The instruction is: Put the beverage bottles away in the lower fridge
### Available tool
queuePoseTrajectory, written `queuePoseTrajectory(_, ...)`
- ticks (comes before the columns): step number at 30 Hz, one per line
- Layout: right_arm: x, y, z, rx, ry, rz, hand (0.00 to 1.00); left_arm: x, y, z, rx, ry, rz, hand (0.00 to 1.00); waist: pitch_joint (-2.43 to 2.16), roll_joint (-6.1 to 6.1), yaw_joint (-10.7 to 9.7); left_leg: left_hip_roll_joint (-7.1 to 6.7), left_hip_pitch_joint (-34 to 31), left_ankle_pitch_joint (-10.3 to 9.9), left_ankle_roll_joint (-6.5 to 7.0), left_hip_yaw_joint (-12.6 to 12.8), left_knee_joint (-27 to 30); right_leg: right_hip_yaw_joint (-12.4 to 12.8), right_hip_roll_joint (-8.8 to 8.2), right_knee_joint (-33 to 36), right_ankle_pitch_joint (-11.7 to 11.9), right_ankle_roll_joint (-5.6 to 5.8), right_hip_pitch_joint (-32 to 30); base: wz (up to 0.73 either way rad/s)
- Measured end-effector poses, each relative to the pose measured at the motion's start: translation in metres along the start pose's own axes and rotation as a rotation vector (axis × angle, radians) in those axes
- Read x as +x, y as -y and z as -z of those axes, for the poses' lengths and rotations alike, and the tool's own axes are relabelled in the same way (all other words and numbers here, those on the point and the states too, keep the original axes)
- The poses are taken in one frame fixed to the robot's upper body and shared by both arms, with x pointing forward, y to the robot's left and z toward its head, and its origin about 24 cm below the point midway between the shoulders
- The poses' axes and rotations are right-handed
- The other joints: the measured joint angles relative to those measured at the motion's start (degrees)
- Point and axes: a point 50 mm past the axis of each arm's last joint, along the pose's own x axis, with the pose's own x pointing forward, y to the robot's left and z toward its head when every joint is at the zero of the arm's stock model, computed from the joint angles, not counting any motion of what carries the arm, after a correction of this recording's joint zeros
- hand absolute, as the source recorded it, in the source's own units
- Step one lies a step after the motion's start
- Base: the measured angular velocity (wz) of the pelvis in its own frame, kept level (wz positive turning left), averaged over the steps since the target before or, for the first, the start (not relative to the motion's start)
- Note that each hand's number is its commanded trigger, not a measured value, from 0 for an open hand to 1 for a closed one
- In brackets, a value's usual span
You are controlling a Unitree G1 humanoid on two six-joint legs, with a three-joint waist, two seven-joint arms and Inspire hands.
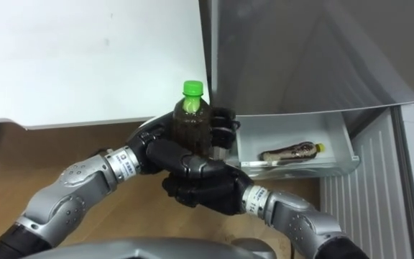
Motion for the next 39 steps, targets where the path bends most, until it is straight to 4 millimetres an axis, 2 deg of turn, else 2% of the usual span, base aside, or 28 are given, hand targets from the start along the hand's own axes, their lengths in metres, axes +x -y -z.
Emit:
queuePoseTrajectory(4, 0.0, -0.001, 0.001, 0.007, 0.005, -0.003, 1.0, 0.0, 0.0, -0.001, 0.001, 0.005, -0.001, 0.0, -0.07, 0.09, 0.01, 0.0, -0.03, 0.0, 0.0, 0.01, 0.07, -0.07, 0.0, 0.11, 0.0, 0.0, 0.18, 0.0)
queuePoseTrajectory(10, -0.001, -0.002, -0.002, 0.028, 0.049, -0.02, 1.0, 0.005, 0.001, -0.014, 0.029, 0.037, 0.017, 0.0, -0.04, 0.16, 0.04, 0.04, -0.7, -0.01, 0.0, -0.01, 0.74, 0.07, -0.05, 0.81, 0.0, -0.01, -0.21, 0.0)
queuePoseTrajectory(16, -0.003, -0.003, -0.005, 0.027, 0.078, -0.059, 1.0, 0.003, 0.007, -0.04, 0.081, 0.142, 0.027, 0.0, 0.35, 0.88, -0.06, 0.14, -0.82, -0.02, -0.01, 0.03, 0.66, 0.07, 0.01, 1.03, 0.05, -0.07, -0.61, 0.0)
queuePoseTrajectory(22, -0.01, -0.002, 0.006, 0.054, 0.058, -0.053, 1.0, -0.003, 0.013, -0.071, 0.148, 0.285, 0.035, 0.0, 0.52, 1.49, 0.63, 0.15, -0.79, -0.02, -0.01, 0.11, 0.46, -0.1, -0.02, 0.85, 0.05, -0.08, -0.7, 0.0)
queuePoseTrajectory(25, -0.016, 0.0, 0.013, 0.072, 0.048, -0.032, 1.0, -0.008, 0.026, -0.091, 0.183, 0.383, 0.081, 0.0, 0.53, 1.56, 1.62, 0.14, -0.24, -0.01, -0.01, 0.3, -0.03, -0.07, -0.04, 0.77, 0.04, -0.07, -0.4, -0.01)
queuePoseTrajectory(29, -0.025, 0.004, 0.015, 0.078, 0.065, 0.005, 1.0, -0.017, 0.029, -0.109, 0.207, 0.485, 0.082, 0.0, 0.57, 1.64, 2.75, 0.12, 1.13, -0.01, -0.01, 0.34, -0.28, -0.3, -0.04, -0.06, -0.01, 0.0, 1.08, -0.01)
queuePoseTrajectory(34, -0.04, 0.011, 0.018, 0.087, 0.097, 0.071, 1.0, -0.035, 0.025, -0.135, 0.259, 0.623, -0.026, 0.0, 0.42, 1.88, 4.35, 0.1, 1.54, -0.01, -0.02, 0.32, -1.05, -0.58, -0.04, -0.44, -0.06, 0.05, 1.07, 0.0)
queuePoseTrajectory(37, -0.049, 0.015, 0.021, 0.076, 0.09, 0.117, 1.0, -0.048, 0.013, -0.146, 0.268, 0.68, -0.151, 0.0, 0.14, 2.39, 6.03, 0.16, 2.07, -0.01, -0.02, 0.74, -1.15, -0.44, 0.0, -0.17, -0.08, 0.06, 1.25, -0.09)
queuePoseTrajectory(39, -0.057, 0.02, 0.021, 0.053, 0.09, 0.164, 1.0, -0.065, 0.001, -0.152, 0.274, 0.736, -0.273, 0.0, 0.04, 2.9, 7.02, 0.18, 2.51, -0.01, -0.02, 1.01, -1.27, -0.61, -0.06, -0.16, -0.08, 0.06, 1.82, -0.08)
